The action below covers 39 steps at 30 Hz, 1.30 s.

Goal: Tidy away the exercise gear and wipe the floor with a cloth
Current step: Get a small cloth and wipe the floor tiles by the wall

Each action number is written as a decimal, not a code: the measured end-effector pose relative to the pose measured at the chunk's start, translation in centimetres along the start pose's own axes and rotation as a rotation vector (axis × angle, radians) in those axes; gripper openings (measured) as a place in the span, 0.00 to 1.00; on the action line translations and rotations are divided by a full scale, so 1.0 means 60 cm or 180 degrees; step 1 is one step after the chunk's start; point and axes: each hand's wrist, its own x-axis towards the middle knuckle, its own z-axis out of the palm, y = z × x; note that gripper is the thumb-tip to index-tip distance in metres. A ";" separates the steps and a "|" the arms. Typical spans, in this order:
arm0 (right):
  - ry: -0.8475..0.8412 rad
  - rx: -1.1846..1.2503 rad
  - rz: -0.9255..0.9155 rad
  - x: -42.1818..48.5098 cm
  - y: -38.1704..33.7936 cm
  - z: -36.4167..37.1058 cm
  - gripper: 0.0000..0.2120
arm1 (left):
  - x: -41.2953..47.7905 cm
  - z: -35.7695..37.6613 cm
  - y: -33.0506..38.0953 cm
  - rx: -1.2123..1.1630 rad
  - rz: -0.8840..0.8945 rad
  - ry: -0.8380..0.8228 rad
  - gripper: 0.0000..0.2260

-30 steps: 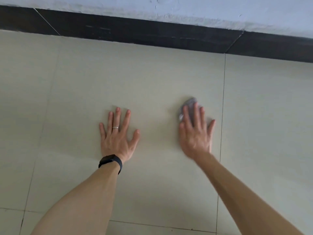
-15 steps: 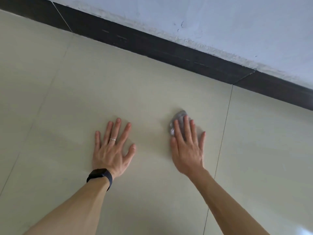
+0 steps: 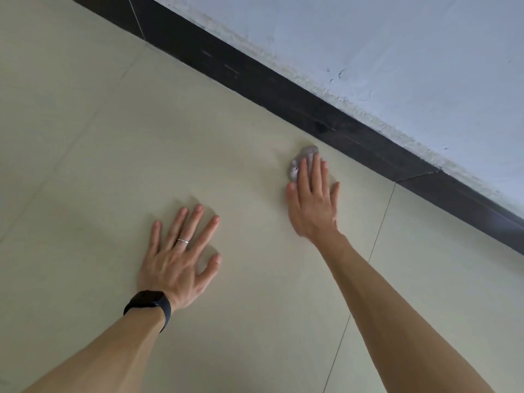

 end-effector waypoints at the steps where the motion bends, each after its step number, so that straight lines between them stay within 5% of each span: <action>1: -0.0100 -0.0315 -0.0460 -0.001 0.007 0.001 0.29 | 0.001 0.000 0.000 0.0005 0.0012 0.0009 0.32; 3: -0.0060 -0.0406 -0.0321 0.012 0.029 -0.003 0.28 | 0.001 0.000 -0.001 0.0037 0.0031 0.0006 0.32; 7: 0.0430 0.0372 0.1278 0.038 -0.019 0.001 0.30 | 0.002 -0.001 0.000 0.0078 0.0029 -0.0015 0.33; 9: 0.0261 0.0041 0.0636 0.035 -0.060 0.011 0.30 | 0.003 -0.004 0.001 0.0026 0.0025 -0.0009 0.33; 13: -0.0508 -0.0894 -0.1713 -0.019 -0.053 0.016 0.29 | 0.005 -0.005 0.001 0.0017 0.0004 -0.0051 0.33; 15: -0.0486 -0.1314 -0.2111 -0.014 -0.016 -0.006 0.28 | 0.004 -0.004 0.001 0.0011 -0.0005 -0.0032 0.33; 18: -0.0392 -0.1543 -0.1151 0.044 0.028 -0.037 0.28 | 0.003 -0.002 0.000 0.0033 0.0022 -0.0018 0.33; 21: 0.0144 -0.0856 -0.0258 0.040 0.009 -0.012 0.29 | 0.003 -0.003 0.001 -0.0001 0.0016 -0.0026 0.33; 23: 0.0220 -0.0821 -0.0611 -0.041 -0.016 0.039 0.30 | 0.003 -0.004 0.001 -0.0053 0.0001 -0.0042 0.33; 27: -0.0505 -0.0990 -0.2148 -0.271 -0.011 0.098 0.34 | 0.004 -0.005 0.002 -0.0100 0.0002 -0.0090 0.33; 30: -0.0606 -0.0938 -0.2777 -0.228 0.028 0.083 0.28 | 0.004 -0.005 0.000 -0.0145 0.0009 -0.0067 0.33; 32: -0.0308 -0.1004 -0.2282 -0.137 0.030 0.054 0.26 | 0.003 -0.004 0.001 -0.0174 0.0008 -0.0056 0.33; 35: 0.0175 -0.0609 -0.0780 -0.043 0.014 0.022 0.27 | 0.002 -0.005 0.001 -0.0149 -0.0036 -0.0065 0.33; 39: 0.0059 -0.0741 -0.1092 -0.192 -0.011 0.086 0.29 | 0.004 -0.008 0.002 -0.0170 -0.0063 -0.0095 0.33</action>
